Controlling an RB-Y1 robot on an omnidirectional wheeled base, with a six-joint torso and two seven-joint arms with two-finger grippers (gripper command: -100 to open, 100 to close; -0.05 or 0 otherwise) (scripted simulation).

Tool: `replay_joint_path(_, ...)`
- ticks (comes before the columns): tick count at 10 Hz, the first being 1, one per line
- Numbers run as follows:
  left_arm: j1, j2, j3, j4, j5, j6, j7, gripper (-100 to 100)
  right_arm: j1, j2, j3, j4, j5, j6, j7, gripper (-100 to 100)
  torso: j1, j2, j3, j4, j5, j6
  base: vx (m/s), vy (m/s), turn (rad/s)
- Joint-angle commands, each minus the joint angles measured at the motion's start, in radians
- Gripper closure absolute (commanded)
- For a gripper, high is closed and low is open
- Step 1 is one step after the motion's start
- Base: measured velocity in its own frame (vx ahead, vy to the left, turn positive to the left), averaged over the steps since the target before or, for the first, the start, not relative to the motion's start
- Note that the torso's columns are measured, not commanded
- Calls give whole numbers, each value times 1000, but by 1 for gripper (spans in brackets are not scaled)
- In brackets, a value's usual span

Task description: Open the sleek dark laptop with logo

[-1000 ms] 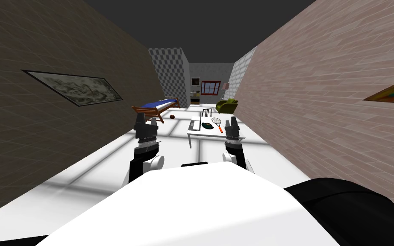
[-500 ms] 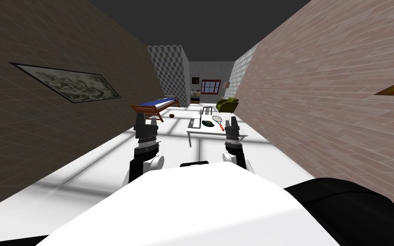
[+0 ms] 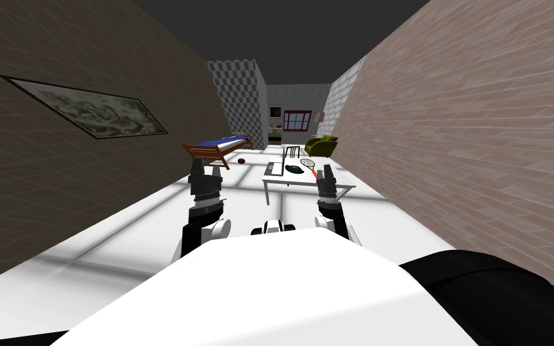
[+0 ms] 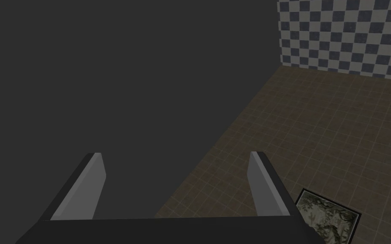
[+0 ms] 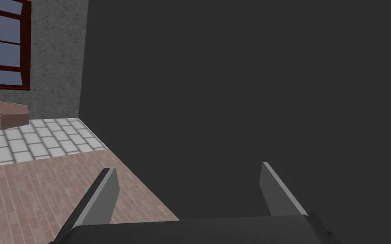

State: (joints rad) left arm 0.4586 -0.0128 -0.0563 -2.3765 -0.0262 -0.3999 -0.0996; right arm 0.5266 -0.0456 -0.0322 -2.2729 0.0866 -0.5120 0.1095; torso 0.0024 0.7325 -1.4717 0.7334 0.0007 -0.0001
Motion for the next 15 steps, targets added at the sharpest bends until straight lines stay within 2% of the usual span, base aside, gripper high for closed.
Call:
replay_joint_path(1,0,0,0,0,0,0,0,0,10,-58,-23,18,18,2,29,-100,1,1,-5,3,0,0,88,105,54)
replay_joint_path(2,0,0,0,0,0,0,0,0,17,-76,-36,27,26,3,42,-100,0,3,-6,4,0,0,99,111,64)
replay_joint_path(3,0,0,0,0,0,0,0,0,33,-103,-65,48,46,6,75,-100,-1,4,-5,4,0,0,164,183,119)
replay_joint_path(6,0,0,0,0,0,0,0,0,64,-125,-117,84,81,11,132,-100,0,5,-5,4,0,0,174,219,87)
replay_joint_path(9,0,0,0,0,0,0,0,0,98,-128,-176,123,121,17,198,-100,-4,7,-3,5,-1,0,159,187,95)
replay_joint_path(15,0,0,0,0,0,0,0,0,159,-101,-305,211,213,16,344,-100,-4,6,-4,5,-1,0,196,171,79)
